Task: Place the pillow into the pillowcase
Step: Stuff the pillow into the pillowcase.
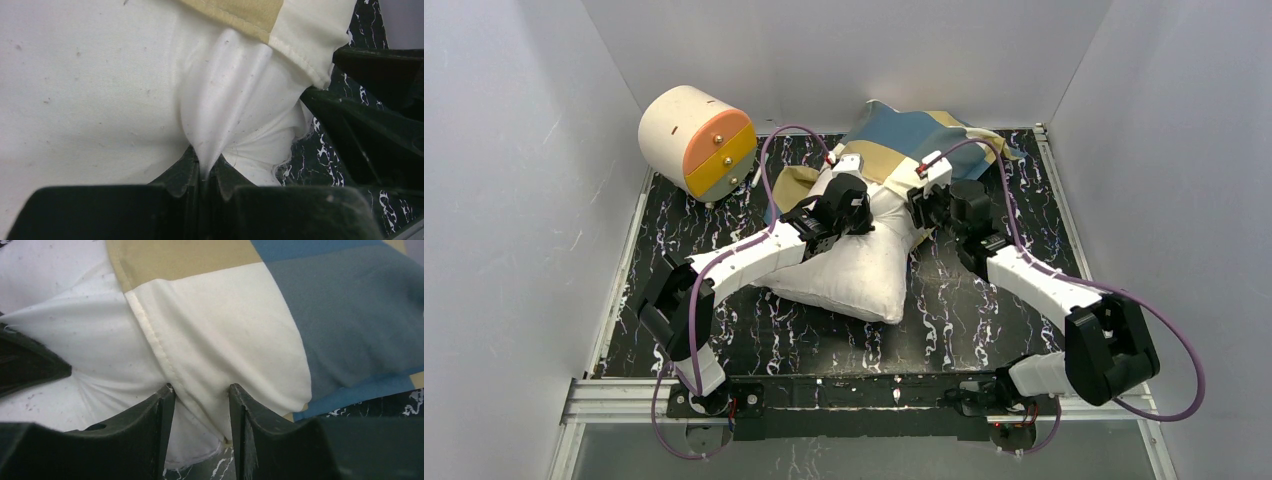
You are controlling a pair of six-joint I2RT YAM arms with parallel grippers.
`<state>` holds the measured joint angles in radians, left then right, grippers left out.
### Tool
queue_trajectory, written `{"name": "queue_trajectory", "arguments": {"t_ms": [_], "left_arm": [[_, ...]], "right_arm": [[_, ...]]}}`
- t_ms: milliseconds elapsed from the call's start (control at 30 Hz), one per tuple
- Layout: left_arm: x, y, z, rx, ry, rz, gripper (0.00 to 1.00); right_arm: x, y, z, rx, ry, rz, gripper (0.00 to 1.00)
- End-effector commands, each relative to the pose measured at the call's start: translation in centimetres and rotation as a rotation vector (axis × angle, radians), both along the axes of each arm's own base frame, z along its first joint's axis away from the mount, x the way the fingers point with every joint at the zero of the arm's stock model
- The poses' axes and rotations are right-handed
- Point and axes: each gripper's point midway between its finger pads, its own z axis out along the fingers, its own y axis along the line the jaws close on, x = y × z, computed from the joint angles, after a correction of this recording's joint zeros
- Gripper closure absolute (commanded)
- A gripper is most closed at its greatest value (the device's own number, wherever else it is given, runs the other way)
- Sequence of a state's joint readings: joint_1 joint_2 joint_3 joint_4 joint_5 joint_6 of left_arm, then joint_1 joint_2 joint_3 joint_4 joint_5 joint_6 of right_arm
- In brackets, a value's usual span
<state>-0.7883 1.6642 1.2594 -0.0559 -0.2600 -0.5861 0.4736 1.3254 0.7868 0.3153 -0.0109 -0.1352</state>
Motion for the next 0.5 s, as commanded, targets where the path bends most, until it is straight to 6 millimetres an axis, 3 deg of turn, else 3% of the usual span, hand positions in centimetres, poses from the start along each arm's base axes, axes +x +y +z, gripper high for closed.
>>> {"name": "queue_trajectory", "arguments": {"t_ms": [0,33,167,267,367,467], "left_arm": [[1.2,0.0,3.3,-0.082,-0.053,0.041,1.00],[1.3,0.0,3.5,-0.099,-0.050,0.051,1.00],[2.3,0.5,5.0,-0.215,-0.060,0.120,1.00],[3.7,2.0,6.4,-0.219,-0.109,0.228,1.00],[5.0,3.4,6.4,-0.156,-0.128,0.325,1.00],[5.3,4.2,6.0,-0.170,-0.120,0.398,1.00]], "right_arm": [[2.6,0.0,4.6,-0.013,-0.177,-0.058,0.51],[2.7,0.3,4.6,-0.021,-0.185,-0.048,0.56],[2.3,2.3,4.7,-0.037,-0.182,0.035,0.99],[-0.9,5.6,5.5,0.008,-0.160,0.237,0.99],[-4.7,8.3,6.3,0.062,-0.090,0.445,0.99],[-7.8,9.8,5.2,0.084,-0.005,0.627,0.99]]}}
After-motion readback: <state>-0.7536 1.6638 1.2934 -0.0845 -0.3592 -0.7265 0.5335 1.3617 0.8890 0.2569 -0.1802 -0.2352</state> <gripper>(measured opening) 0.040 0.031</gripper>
